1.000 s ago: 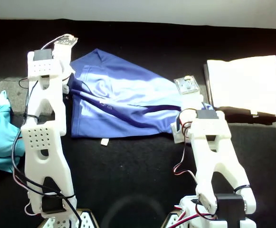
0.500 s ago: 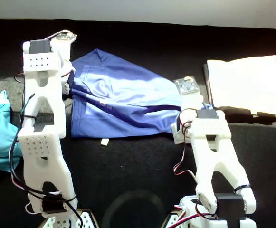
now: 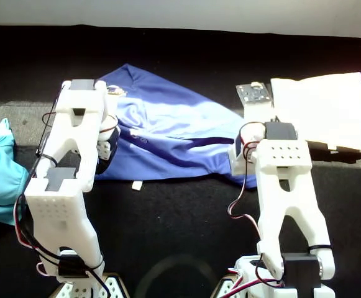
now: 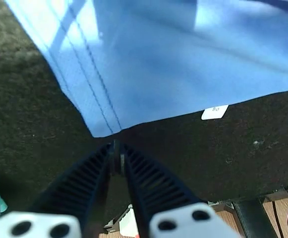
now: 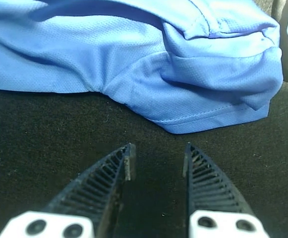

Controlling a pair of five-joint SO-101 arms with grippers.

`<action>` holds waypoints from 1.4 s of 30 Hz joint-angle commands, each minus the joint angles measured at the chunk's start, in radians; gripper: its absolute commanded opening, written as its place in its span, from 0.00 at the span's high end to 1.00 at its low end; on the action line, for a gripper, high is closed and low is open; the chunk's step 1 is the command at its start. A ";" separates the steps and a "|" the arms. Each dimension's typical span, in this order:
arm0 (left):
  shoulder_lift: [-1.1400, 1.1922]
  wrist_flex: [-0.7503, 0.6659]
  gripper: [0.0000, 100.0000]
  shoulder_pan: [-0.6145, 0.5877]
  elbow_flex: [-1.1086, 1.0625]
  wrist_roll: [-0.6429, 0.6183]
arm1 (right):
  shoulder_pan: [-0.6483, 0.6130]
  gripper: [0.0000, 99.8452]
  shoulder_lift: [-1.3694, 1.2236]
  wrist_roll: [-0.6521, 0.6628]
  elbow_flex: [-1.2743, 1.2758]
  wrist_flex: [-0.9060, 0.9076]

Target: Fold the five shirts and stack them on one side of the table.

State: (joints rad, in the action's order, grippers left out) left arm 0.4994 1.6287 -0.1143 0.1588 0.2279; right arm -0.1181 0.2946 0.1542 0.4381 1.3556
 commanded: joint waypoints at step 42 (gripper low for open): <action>-0.050 -0.212 0.87 -0.102 -0.113 0.000 | 0.084 0.83 0.015 -0.005 -0.051 0.001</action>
State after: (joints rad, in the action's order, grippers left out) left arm 0.4227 1.4446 -0.2156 0.0115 0.2355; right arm -0.0384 0.2946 0.1527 0.4381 1.3587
